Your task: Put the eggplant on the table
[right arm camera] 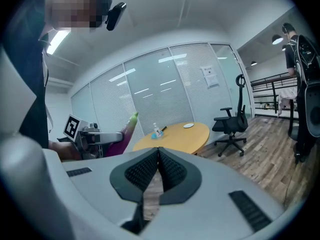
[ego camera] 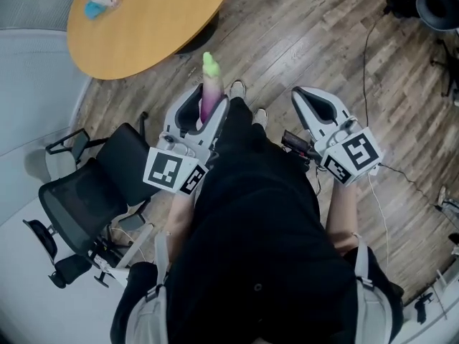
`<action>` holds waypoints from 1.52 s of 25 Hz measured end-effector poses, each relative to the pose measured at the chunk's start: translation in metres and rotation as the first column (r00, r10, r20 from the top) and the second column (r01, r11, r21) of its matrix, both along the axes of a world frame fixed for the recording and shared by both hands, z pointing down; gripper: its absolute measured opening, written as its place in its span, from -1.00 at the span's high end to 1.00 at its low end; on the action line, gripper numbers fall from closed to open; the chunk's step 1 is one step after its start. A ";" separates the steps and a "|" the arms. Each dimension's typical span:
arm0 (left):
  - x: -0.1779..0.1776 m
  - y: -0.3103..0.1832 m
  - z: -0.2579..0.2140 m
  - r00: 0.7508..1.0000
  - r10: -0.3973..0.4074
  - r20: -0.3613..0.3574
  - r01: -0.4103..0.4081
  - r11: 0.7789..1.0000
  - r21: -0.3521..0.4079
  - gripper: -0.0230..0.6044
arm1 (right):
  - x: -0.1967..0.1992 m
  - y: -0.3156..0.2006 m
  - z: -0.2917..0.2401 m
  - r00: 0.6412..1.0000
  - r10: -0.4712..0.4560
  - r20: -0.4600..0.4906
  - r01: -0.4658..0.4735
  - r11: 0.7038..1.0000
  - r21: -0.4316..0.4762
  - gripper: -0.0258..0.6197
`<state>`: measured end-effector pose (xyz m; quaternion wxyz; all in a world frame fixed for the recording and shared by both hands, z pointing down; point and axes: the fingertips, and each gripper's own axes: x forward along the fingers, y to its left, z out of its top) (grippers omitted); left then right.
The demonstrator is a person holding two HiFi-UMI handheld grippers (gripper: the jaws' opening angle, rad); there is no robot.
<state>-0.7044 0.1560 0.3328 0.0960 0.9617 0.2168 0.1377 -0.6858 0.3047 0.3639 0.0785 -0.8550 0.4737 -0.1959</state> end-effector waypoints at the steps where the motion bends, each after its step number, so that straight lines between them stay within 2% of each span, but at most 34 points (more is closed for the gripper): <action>1: 0.004 0.001 0.002 1.000 0.005 0.002 -0.004 1.000 -0.001 0.27 | 0.002 0.001 0.001 1.000 0.006 0.004 -0.006 1.000 -0.001 0.87; 6: 0.035 0.007 0.007 1.000 0.027 0.004 -0.027 0.999 -0.018 0.27 | 0.019 0.010 0.002 0.999 0.038 0.005 -0.038 0.999 -0.021 0.87; 13: 0.097 0.017 0.000 0.998 0.053 -0.021 -0.054 0.998 -0.033 0.27 | 0.067 0.015 -0.012 0.998 0.060 -0.016 -0.061 0.998 -0.032 0.87; 18: 0.145 0.014 -0.003 0.997 0.069 -0.040 -0.070 0.997 -0.040 0.27 | 0.118 0.005 -0.026 0.996 0.063 -0.056 -0.066 0.996 -0.051 0.87; 27: 0.233 -0.019 -0.009 0.996 0.044 -0.077 -0.050 0.996 -0.073 0.27 | 0.202 -0.029 -0.044 0.995 0.041 -0.089 -0.047 0.997 -0.066 0.87; 30: 0.261 -0.026 -0.008 0.996 0.054 -0.068 -0.059 0.996 -0.067 0.27 | 0.230 -0.040 -0.041 0.995 0.048 -0.090 -0.056 0.995 -0.085 0.87; 34: 0.286 -0.034 -0.012 0.995 0.076 -0.069 -0.080 0.996 -0.049 0.27 | 0.251 -0.052 -0.043 0.995 0.056 -0.087 -0.063 0.995 -0.078 0.87; 38: 0.299 -0.039 -0.005 0.996 0.066 -0.055 -0.070 0.996 -0.062 0.27 | 0.268 -0.052 -0.041 0.995 0.061 -0.079 -0.068 0.994 -0.080 0.87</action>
